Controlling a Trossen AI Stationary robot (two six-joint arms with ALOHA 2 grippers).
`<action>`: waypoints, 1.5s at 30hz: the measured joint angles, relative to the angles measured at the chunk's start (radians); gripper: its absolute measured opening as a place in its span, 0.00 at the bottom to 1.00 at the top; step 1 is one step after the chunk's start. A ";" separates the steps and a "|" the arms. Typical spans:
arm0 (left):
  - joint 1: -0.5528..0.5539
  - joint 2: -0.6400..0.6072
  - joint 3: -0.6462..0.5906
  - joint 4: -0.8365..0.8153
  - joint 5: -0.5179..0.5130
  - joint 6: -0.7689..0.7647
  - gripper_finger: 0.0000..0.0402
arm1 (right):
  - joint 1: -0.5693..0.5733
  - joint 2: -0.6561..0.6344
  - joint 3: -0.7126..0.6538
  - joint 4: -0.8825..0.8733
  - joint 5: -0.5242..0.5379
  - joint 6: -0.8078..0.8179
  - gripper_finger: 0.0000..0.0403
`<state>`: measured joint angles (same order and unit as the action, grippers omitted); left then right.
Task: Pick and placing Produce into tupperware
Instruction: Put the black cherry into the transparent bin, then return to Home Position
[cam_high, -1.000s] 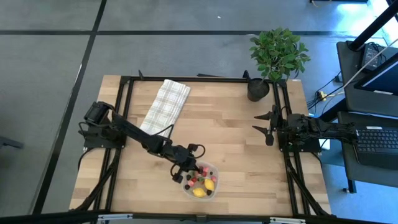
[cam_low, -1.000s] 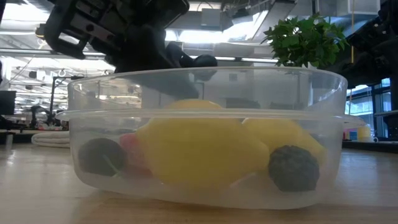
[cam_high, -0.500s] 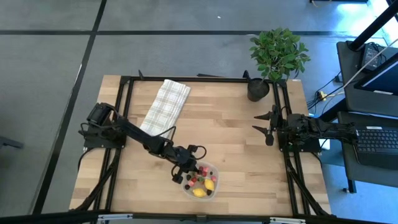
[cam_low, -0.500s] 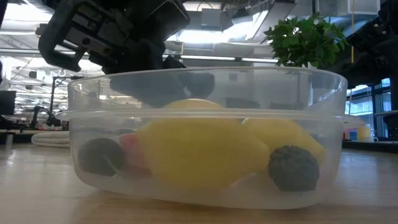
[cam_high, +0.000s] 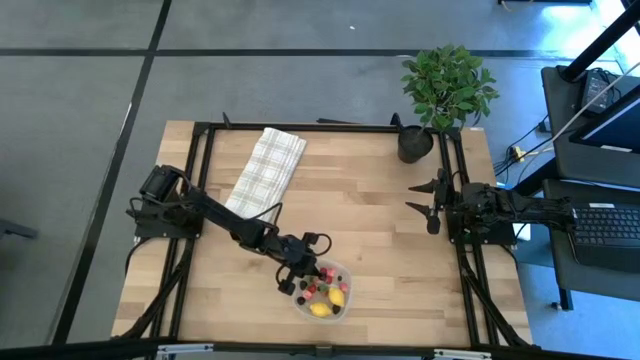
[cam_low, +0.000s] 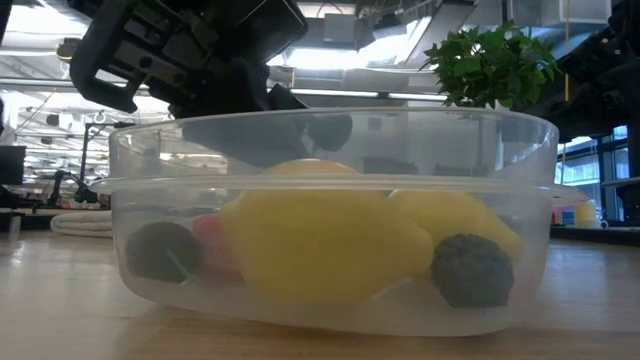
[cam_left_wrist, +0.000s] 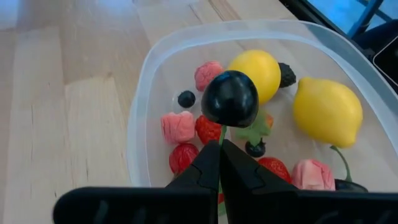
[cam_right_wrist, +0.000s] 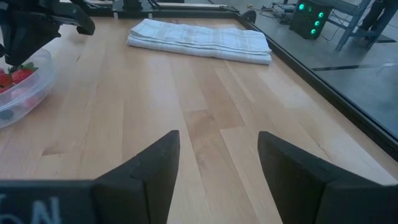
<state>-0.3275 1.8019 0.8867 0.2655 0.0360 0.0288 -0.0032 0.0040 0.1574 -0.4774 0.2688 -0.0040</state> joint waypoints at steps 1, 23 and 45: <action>0.000 0.000 0.000 -0.001 0.000 0.000 0.00 | 0.000 0.000 0.000 0.000 0.000 0.000 0.54; 0.000 -0.001 0.000 -0.002 -0.020 0.010 0.00 | 0.000 0.000 0.000 0.000 0.000 0.000 0.54; 0.010 -0.042 -0.002 -0.046 -0.041 -0.005 0.23 | 0.000 0.000 0.000 0.000 0.000 0.000 0.54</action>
<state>-0.3172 1.7595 0.8848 0.2197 -0.0054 0.0243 -0.0036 0.0041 0.1574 -0.4777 0.2688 -0.0044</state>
